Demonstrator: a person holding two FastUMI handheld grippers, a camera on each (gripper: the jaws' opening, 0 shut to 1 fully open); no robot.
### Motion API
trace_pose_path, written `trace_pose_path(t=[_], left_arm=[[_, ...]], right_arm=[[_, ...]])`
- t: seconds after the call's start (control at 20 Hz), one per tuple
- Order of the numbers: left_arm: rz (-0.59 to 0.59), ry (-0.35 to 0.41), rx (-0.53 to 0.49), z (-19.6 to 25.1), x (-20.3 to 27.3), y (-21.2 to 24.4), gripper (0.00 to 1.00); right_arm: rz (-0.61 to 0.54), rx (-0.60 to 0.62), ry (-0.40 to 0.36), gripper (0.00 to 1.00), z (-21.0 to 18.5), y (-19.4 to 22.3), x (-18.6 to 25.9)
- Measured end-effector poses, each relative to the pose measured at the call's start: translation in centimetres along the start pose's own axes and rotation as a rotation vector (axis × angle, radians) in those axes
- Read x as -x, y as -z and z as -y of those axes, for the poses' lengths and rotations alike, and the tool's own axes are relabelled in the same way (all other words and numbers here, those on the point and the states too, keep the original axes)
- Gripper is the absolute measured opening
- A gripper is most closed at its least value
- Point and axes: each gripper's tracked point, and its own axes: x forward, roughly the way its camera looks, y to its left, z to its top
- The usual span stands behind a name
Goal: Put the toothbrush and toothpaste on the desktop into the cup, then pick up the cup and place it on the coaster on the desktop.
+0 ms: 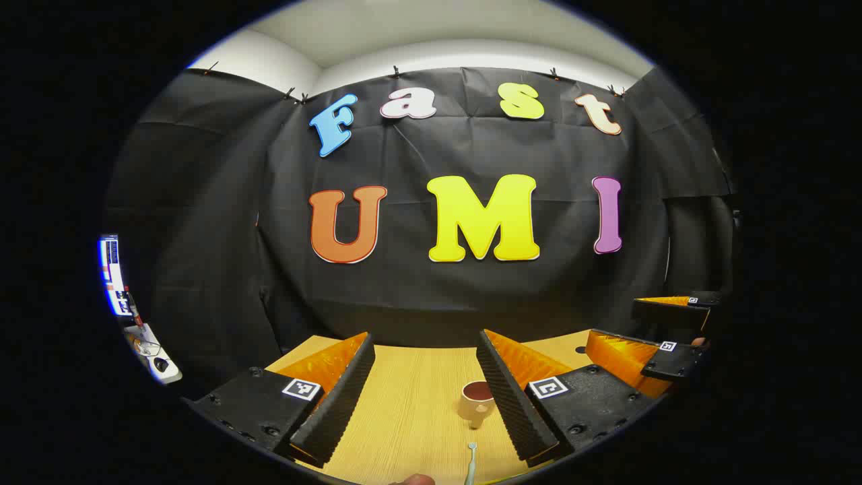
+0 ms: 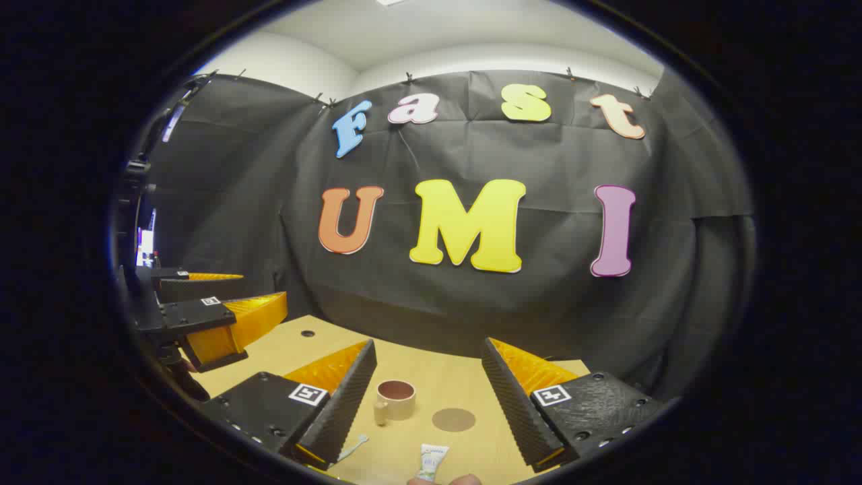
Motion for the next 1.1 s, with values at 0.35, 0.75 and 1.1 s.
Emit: trace_pose_path(t=[0.35, 0.75, 1.1], left_arm=[[0.020, -0.046, -0.011, -1.0, 0.5, -0.6, 0.96], [0.008, -0.045, 0.004, -0.3, 0.4, -0.6, 0.96], [-0.008, -0.022, 0.007, 1.2, 0.6, -0.4, 0.96]], right_arm=[[0.028, 0.015, -0.023, 0.96, -0.1, -0.3, 0.2], [0.029, 0.022, -0.038, 0.96, 0.3, -0.2, 0.3], [0.009, 0.027, -0.062, 0.95, 0.9, 0.5, 0.2]])
